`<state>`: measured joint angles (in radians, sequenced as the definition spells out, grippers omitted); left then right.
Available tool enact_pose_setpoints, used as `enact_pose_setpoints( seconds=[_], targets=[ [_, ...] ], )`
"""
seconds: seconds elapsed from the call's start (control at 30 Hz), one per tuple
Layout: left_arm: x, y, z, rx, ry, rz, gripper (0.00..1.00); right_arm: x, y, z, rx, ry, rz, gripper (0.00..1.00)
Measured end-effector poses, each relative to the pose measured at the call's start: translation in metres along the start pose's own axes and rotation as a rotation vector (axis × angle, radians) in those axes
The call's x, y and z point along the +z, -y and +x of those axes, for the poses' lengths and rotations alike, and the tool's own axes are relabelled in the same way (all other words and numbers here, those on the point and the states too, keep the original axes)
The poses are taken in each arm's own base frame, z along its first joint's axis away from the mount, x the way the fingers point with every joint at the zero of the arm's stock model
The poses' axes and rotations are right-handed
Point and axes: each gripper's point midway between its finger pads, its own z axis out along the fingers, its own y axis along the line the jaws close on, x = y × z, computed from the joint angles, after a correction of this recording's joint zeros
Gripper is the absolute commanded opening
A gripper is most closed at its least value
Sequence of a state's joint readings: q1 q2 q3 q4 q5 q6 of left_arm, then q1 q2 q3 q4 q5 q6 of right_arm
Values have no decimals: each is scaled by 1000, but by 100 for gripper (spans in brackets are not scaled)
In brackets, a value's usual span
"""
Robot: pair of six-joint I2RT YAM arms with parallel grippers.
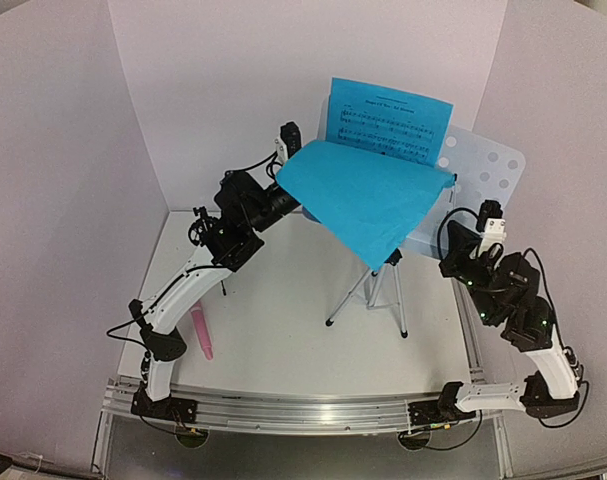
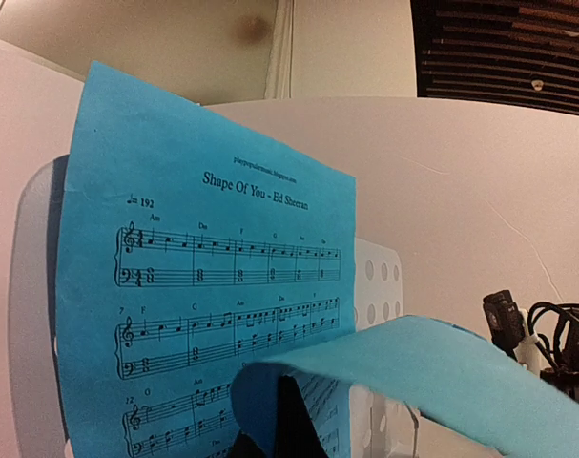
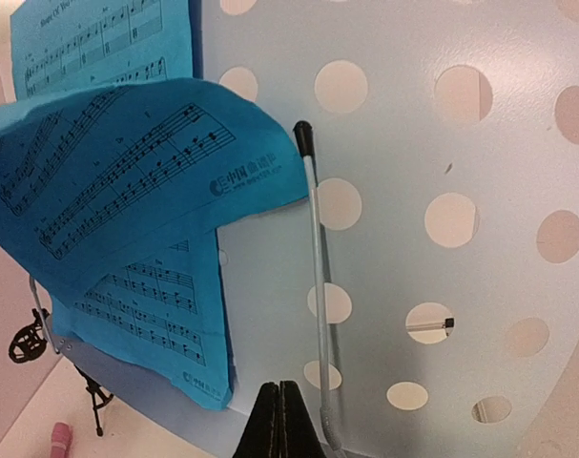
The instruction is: Set up the instrument practice props
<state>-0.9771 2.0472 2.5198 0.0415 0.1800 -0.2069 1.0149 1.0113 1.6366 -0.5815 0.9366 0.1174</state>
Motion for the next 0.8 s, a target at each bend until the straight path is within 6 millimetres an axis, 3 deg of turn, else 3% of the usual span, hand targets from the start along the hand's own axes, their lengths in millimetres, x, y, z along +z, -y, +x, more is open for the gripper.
enact_pose_setpoints(
  seconds=[0.23, 0.67, 0.73, 0.8],
  targets=[
    [0, -5, -6, 4, 30, -30, 0, 0, -8, -14, 31, 53, -40, 0],
    [0, -7, -4, 2, 30, -43, 0, -2, -22, -11, -1, 105, -133, 1],
    [1, -7, -3, 2, 28, -43, 0, -3, -21, -14, 4, 115, -137, 26],
    [1, -7, -2, 1, 26, -40, 0, -4, -21, -15, 3, 119, -136, 44]
  ],
)
